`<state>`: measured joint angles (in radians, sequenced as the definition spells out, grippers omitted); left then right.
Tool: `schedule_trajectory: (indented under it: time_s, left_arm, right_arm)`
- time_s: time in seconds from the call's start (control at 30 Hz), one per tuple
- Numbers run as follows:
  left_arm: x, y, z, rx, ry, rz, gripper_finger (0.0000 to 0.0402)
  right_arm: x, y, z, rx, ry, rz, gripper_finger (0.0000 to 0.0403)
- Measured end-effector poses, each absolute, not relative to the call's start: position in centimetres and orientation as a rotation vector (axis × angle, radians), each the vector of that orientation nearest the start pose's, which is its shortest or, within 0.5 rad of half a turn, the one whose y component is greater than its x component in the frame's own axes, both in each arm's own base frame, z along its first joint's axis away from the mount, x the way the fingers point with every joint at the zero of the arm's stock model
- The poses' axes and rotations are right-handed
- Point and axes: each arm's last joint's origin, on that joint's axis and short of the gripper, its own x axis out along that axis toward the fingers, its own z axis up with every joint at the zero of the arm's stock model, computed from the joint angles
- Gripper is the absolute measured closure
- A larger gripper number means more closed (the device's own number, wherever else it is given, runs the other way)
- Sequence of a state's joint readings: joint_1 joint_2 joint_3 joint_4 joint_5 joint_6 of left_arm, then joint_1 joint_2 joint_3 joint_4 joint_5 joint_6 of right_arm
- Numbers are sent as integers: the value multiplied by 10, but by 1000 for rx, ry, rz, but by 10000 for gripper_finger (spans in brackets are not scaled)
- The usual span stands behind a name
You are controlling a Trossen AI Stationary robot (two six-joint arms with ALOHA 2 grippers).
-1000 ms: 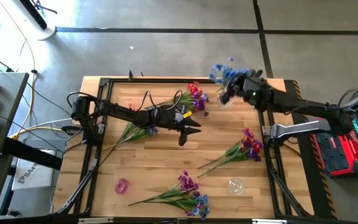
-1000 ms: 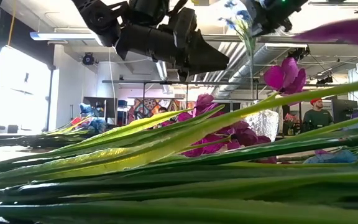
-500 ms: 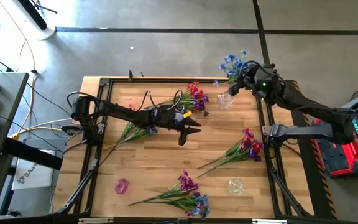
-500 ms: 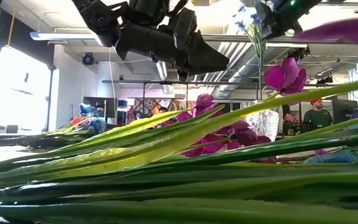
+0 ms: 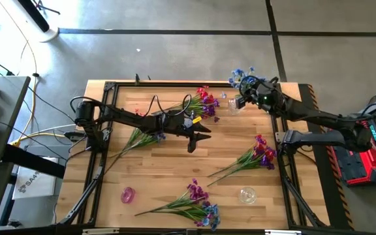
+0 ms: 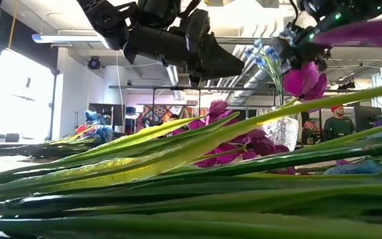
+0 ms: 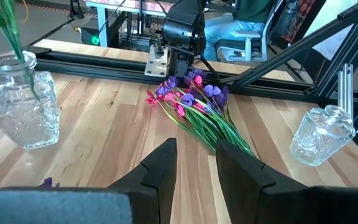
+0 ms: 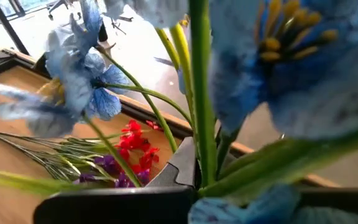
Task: Sort flowers into vase by color
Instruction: Put the top right blue flower into the top transparent flower vase, then put the top blue flower into the top transparent flower vase
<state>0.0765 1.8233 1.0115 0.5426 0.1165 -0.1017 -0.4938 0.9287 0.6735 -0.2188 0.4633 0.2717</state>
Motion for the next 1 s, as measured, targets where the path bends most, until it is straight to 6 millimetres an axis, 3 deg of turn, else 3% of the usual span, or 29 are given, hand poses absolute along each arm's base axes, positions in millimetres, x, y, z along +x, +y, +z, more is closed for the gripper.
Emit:
schedule_trajectory:
  time_s: [0.17,0.47,0.63,0.87,1.0]
  left_arm:
    - [388,31,196,-166,299,11,300]
    - [378,35,199,-171,399,56,300]
    - [365,37,214,-157,452,161,300]
    - [337,33,237,-104,564,285,300]
    - [328,25,239,-84,629,279,300]
  right_arm:
    - [168,-105,267,272,366,-995,382]
    - [170,-105,274,266,292,-974,235]
    - [167,-104,295,249,226,-966,179]
    - [151,-94,329,216,124,-945,163]
    - [138,-84,336,212,94,-918,164]
